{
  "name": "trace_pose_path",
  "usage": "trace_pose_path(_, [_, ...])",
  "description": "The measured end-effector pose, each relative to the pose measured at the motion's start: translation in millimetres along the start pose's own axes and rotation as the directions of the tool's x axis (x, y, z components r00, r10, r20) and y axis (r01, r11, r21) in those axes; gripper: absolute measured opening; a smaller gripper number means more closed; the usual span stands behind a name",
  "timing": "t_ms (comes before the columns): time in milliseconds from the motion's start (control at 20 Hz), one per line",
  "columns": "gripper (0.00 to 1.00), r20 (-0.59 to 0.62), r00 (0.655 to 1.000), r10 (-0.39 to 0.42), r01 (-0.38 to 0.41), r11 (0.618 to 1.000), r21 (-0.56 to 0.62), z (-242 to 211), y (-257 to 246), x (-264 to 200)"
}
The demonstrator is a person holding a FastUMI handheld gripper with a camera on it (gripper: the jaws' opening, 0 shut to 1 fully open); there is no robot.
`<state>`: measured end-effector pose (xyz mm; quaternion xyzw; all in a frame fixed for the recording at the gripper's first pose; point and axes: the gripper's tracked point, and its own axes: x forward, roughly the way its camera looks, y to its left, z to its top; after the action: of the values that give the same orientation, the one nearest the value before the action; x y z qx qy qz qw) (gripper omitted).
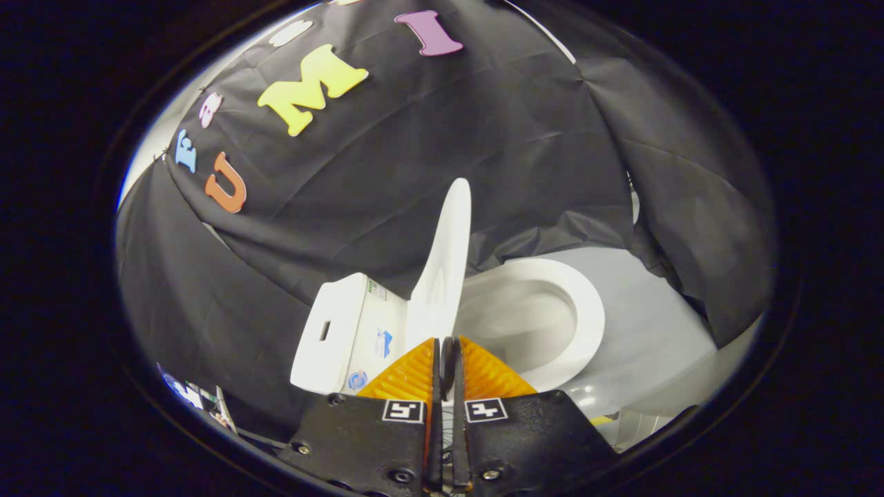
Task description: Open the toilet lid.
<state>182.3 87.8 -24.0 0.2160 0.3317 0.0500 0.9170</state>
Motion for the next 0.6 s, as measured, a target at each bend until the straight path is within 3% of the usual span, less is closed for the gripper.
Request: trace_pose_path(600, [0.10,0.070,0.995,-0.069,0.077,0.989,-0.126,5.1,77.6,2.0])
